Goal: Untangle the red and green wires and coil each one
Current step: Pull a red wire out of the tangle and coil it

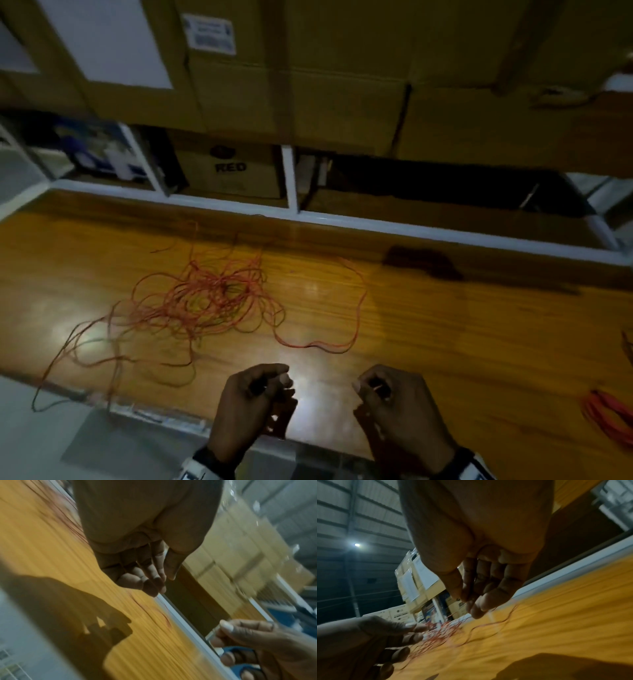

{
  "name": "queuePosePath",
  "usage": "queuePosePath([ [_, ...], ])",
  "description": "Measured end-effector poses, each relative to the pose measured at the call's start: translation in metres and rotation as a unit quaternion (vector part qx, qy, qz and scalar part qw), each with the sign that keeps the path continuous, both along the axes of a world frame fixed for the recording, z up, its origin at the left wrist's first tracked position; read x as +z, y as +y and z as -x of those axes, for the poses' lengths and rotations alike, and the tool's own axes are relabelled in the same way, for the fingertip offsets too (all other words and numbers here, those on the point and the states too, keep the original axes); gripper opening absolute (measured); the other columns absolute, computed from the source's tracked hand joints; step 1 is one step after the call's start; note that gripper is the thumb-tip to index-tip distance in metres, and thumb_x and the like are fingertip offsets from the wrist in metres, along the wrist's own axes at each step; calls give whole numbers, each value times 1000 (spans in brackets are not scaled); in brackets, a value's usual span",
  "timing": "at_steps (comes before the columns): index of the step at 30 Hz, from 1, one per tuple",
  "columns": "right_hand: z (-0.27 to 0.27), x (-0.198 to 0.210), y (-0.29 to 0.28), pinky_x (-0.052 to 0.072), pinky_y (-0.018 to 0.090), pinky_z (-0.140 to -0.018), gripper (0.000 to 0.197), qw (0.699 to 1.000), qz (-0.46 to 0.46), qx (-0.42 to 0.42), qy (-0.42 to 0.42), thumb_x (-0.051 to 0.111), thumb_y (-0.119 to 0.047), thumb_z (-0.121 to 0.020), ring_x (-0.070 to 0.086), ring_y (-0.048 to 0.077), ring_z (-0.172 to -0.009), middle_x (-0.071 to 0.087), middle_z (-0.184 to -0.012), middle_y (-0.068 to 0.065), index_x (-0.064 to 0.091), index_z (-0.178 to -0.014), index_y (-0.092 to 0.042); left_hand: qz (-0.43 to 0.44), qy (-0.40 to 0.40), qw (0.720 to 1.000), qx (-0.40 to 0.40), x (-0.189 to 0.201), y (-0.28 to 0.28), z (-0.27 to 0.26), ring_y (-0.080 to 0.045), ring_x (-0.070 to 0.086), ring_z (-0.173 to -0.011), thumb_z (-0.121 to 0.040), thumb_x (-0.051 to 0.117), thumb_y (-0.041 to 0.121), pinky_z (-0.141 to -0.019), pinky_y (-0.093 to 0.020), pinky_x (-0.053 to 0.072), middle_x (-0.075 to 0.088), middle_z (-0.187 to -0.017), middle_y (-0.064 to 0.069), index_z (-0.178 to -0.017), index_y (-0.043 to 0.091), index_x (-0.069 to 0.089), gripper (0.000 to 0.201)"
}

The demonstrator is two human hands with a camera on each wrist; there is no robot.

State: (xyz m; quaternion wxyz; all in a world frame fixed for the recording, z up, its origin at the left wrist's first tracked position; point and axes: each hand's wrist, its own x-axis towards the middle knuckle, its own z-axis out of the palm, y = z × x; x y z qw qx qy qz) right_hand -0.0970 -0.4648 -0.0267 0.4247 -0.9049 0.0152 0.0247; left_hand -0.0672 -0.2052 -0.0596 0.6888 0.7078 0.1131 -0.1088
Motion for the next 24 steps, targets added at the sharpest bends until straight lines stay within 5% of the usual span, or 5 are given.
queuePosePath([
  [4, -10, 3, 62, 51, 20, -68, 25, 999, 12, 49, -5, 66, -49, -93, 67, -4, -78, 69, -78, -20, 67, -74, -34, 29, -28, 998, 39, 4, 64, 7, -46, 74, -81, -95, 69, 5, -75, -50, 64, 77, -88, -20, -107, 3, 75, 14],
  [9, -43, 11, 123, 49, 15, -65, 9, 997, 36, 65, -8, 71, -39, -94, 65, -9, -82, 68, -90, -19, 70, -95, -30, -4, -83, 995, 49, 4, 125, 1, -33, 75, -83, -97, 69, 10, -75, -47, 64, 77, -95, -11, -115, 10, 74, 19],
  [12, -74, 8, 149, 51, 17, -63, 30, 997, 72, 31, 13, 71, -40, -94, 69, -1, -79, 65, -110, -15, 63, -121, -29, -24, -98, 993, 62, 6, 151, -5, -30, 75, -80, -95, 71, 13, -73, -47, 64, 78, -92, -8, -115, 15, 74, 20],
  [16, -121, -15, 158, 52, 35, -85, 68, 988, 151, -13, 41, 68, -47, -93, 63, 25, -117, 63, -133, 5, 42, -150, -20, -44, -113, 991, 47, 11, 160, -10, -23, 76, -80, -92, 75, 20, -71, -37, 64, 77, -90, -7, -118, 17, 73, 26],
  [24, -149, -23, 158, 58, 33, -66, 26, 993, 94, -13, 67, 64, -23, -92, 70, 16, -71, 73, -85, 0, 71, -117, -18, -22, -107, 993, 50, 17, 153, -25, -28, 75, -77, -90, 77, 19, -77, -50, 63, 76, -87, -12, -115, 18, 74, 26],
])
